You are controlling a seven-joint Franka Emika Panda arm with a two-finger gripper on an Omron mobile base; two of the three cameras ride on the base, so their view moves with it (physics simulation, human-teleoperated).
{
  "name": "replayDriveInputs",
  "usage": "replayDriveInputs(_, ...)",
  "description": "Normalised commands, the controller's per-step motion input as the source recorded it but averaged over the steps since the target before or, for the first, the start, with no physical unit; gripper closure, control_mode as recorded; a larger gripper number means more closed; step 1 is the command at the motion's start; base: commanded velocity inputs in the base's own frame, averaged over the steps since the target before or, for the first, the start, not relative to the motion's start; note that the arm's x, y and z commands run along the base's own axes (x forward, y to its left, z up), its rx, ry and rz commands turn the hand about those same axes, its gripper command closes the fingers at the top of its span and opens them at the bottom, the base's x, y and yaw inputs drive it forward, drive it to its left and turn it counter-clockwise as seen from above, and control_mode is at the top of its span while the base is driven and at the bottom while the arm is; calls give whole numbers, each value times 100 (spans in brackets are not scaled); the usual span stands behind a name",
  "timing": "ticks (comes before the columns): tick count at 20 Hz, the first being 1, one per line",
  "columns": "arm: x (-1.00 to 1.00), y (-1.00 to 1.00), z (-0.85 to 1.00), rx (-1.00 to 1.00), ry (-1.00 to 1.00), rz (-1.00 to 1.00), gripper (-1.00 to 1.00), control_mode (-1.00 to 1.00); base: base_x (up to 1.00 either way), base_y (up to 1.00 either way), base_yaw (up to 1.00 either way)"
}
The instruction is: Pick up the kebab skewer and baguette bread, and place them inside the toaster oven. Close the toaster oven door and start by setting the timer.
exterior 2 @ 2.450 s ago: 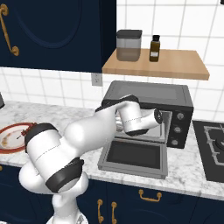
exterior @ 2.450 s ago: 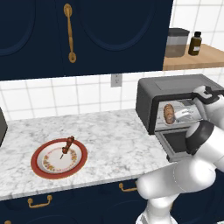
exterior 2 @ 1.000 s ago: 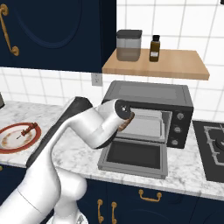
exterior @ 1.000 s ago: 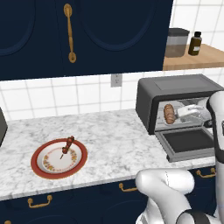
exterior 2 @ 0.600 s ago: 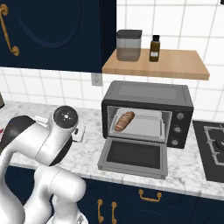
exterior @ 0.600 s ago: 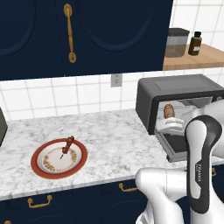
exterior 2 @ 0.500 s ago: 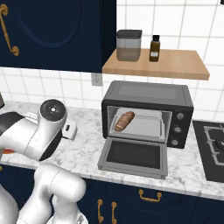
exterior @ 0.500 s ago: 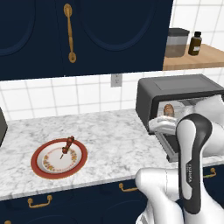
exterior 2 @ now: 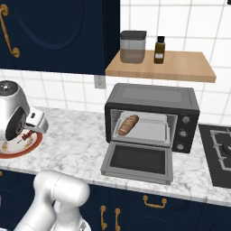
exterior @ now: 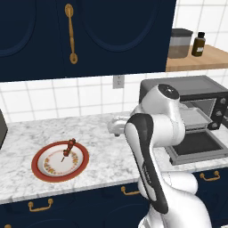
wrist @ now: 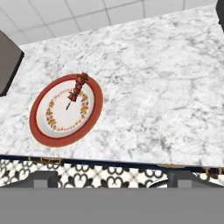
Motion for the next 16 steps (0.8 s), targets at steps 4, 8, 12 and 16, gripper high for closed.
replayDriveInputs(4, 49, 100, -32, -20, 10, 0, -100, -100, 0, 0, 0)
replayDriveInputs(8, 53, 100, -38, -16, 12, 0, -100, -100, 0, 0, 0)
replayDriveInputs(12, 38, 100, -46, -2, 11, 0, -100, -100, 0, 0, 0)
replayDriveInputs(16, 53, 43, -39, 0, 1, 0, -100, -100, 0, 0, 0)
